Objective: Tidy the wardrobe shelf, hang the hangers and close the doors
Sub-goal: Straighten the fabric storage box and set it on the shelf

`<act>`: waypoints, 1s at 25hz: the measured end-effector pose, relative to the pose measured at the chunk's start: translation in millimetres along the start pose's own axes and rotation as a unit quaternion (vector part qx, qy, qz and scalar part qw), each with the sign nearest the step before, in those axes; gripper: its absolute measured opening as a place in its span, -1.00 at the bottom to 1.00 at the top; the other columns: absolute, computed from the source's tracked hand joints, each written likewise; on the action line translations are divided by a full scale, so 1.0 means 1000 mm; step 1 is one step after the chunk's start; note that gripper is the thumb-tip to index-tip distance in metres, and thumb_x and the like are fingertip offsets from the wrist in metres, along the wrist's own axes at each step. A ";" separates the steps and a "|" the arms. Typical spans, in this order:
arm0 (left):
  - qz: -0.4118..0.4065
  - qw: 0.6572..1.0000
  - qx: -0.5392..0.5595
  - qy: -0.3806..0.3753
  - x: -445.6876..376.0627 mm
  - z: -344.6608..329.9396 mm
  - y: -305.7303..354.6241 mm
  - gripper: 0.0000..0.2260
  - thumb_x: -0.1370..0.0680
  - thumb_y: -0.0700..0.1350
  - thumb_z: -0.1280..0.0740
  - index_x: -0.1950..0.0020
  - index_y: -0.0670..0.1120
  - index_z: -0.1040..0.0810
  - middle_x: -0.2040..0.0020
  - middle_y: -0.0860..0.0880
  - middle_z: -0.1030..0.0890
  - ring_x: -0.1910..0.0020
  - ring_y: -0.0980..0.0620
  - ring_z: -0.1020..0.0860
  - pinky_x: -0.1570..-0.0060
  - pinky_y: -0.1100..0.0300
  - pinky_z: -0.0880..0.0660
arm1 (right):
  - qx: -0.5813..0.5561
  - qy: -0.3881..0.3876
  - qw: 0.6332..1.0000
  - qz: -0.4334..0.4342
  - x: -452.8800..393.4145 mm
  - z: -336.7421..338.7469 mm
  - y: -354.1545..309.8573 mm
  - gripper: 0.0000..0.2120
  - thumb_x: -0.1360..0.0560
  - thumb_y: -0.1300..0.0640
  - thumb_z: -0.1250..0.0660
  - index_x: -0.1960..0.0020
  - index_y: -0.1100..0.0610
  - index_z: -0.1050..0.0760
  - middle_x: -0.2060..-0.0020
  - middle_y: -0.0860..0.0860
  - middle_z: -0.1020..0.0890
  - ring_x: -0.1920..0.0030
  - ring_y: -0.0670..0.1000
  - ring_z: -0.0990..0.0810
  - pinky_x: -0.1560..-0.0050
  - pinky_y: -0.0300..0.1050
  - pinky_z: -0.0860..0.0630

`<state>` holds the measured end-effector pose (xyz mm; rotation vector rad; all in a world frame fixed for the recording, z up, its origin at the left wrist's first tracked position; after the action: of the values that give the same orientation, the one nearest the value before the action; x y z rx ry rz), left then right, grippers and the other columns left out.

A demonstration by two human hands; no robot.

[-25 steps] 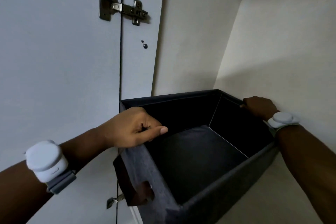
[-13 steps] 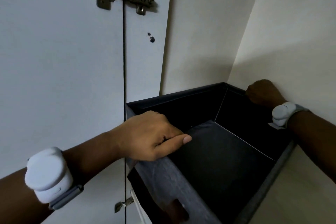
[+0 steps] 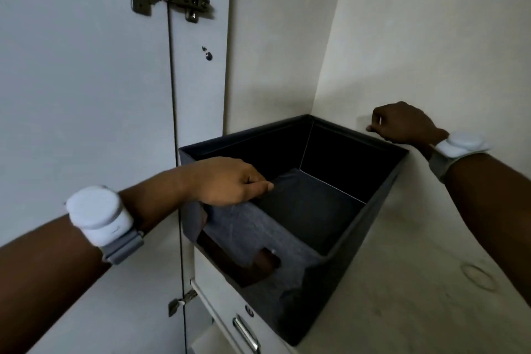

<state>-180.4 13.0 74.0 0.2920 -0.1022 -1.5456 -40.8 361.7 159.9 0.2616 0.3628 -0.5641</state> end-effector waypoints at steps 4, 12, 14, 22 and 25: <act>0.029 0.999 0.028 -0.017 -0.002 -0.002 -0.003 -0.65 -0.65 0.14 -0.12 0.31 0.31 -0.50 0.28 0.30 -0.56 0.27 0.32 -0.52 0.12 0.23 -0.35 | -0.049 0.115 0.991 -0.049 0.049 0.016 -0.011 -0.76 -0.49 -0.18 -0.33 0.20 -0.03 -0.51 0.34 -0.02 -0.62 0.24 0.11 -0.59 0.25 -0.07 -0.53; 0.022 0.998 0.028 0.058 0.005 0.002 0.000 -0.69 -0.62 0.19 -0.14 0.15 0.18 -0.63 0.18 0.23 -0.64 0.15 0.28 -0.57 0.06 0.18 -0.43 | -0.086 0.156 0.976 -0.128 0.161 0.047 -0.046 -0.76 -0.49 -0.19 -0.27 0.20 -0.05 -0.49 0.40 -0.11 -0.59 0.28 0.03 -0.57 0.31 -0.15 -0.43; 0.003 0.993 0.022 0.112 0.014 0.003 0.004 -0.67 -0.62 0.21 -0.13 0.14 0.15 -0.62 0.22 0.22 -0.62 0.22 0.28 -0.55 0.14 0.19 -0.41 | -0.064 0.143 0.976 -0.150 0.195 0.065 -0.067 -0.77 -0.49 -0.21 -0.27 0.22 -0.08 -0.47 0.42 -0.12 -0.59 0.28 0.02 -0.58 0.31 -0.16 -0.42; -0.112 0.941 0.031 0.319 0.081 -0.005 0.017 -0.77 -0.62 0.04 -0.18 -0.03 0.06 -0.63 0.04 0.03 -0.71 0.02 -0.05 -0.65 -0.05 0.00 -0.54 | -0.074 0.181 0.932 -0.305 0.341 0.139 -0.163 -0.67 -0.50 -0.25 -0.25 0.24 -0.02 -0.50 0.54 -0.08 -0.61 0.53 -0.13 -0.56 0.30 -0.13 -0.56; -0.142 0.930 0.144 0.306 0.109 0.012 0.038 -0.82 -0.58 -0.12 -0.29 -0.13 -0.03 -0.64 -0.08 -0.07 -0.67 -0.08 -0.12 -0.61 -0.17 -0.03 -0.52 | -0.124 0.253 0.892 -0.353 0.396 0.184 -0.194 -0.53 -0.55 -0.29 -0.16 0.26 0.04 -0.56 0.56 -0.01 -0.60 0.58 -0.05 -0.59 0.37 -0.08 -0.59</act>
<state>-143.6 -96.5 82.4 1.0477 0.2154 -1.6563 209.3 -44.9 139.4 0.0109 1.0533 -1.1589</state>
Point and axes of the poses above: each hand's wrist, its own x-axis away from the middle knuckle, its own z-axis out of the back of the hand, y = z × x, the point moved 5 cm from there along -x, towards the middle knuckle
